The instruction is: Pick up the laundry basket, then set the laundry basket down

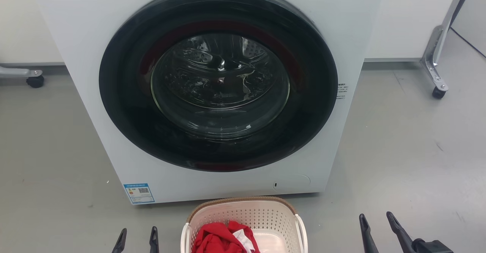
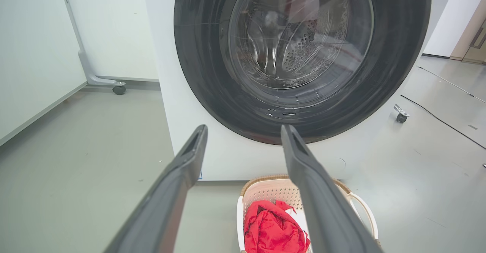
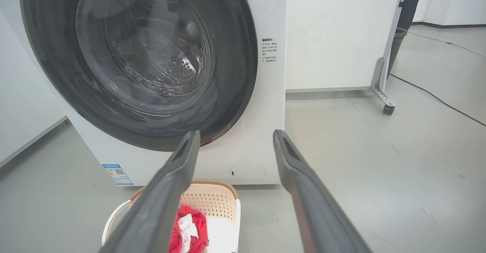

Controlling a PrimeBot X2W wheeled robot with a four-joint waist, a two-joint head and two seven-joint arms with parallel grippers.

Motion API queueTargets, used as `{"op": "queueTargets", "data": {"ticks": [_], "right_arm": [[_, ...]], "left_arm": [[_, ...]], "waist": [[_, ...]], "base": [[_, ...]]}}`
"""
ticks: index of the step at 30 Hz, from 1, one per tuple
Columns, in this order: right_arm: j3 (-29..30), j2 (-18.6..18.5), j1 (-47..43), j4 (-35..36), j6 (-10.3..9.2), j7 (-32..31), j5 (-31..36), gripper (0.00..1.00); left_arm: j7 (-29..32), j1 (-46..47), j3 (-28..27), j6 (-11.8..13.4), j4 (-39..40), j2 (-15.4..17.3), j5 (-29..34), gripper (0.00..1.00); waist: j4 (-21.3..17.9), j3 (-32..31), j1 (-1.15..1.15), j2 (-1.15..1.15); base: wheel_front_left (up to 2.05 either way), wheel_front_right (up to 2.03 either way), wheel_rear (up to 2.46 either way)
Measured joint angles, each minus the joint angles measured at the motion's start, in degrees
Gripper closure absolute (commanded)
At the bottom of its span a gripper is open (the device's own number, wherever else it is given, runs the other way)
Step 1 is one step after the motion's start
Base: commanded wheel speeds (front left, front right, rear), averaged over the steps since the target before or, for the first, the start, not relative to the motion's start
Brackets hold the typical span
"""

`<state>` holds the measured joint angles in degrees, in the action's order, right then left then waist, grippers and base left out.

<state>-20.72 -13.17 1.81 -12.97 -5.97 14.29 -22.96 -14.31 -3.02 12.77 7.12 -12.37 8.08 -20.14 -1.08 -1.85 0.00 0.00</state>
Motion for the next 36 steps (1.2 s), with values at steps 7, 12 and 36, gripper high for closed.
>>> {"op": "queueTargets", "data": {"ticks": [7, 12, 36], "right_arm": [[0.88, -0.45, -0.82, 0.15, -0.16, 0.0, 0.31, 0.0], [1.0, -0.76, -1.43, 0.15, -0.58, -0.01, 1.02, 0.0], [1.65, -1.35, -1.6, 1.0, -0.85, -1.13, 1.8, 0.0]], "left_arm": [[0.01, -0.99, -0.9, 0.0, 0.68, -0.64, 1.91, 0.0], [0.1, -1.0, -1.16, 0.0, 1.32, -0.89, 2.88, 0.0], [3.37, -2.14, -1.51, 0.0, 3.14, -1.4, 5.71, 0.0]], "waist": [[0.14, 0.16, 0.0, 0.0], [0.18, 0.24, 0.0, 0.0], [0.34, 0.65, 0.0, 0.0]], "base": [[0.0, 0.0, 0.0], [0.0, 0.0, 0.0], [0.0, 0.0, 0.0]]}}
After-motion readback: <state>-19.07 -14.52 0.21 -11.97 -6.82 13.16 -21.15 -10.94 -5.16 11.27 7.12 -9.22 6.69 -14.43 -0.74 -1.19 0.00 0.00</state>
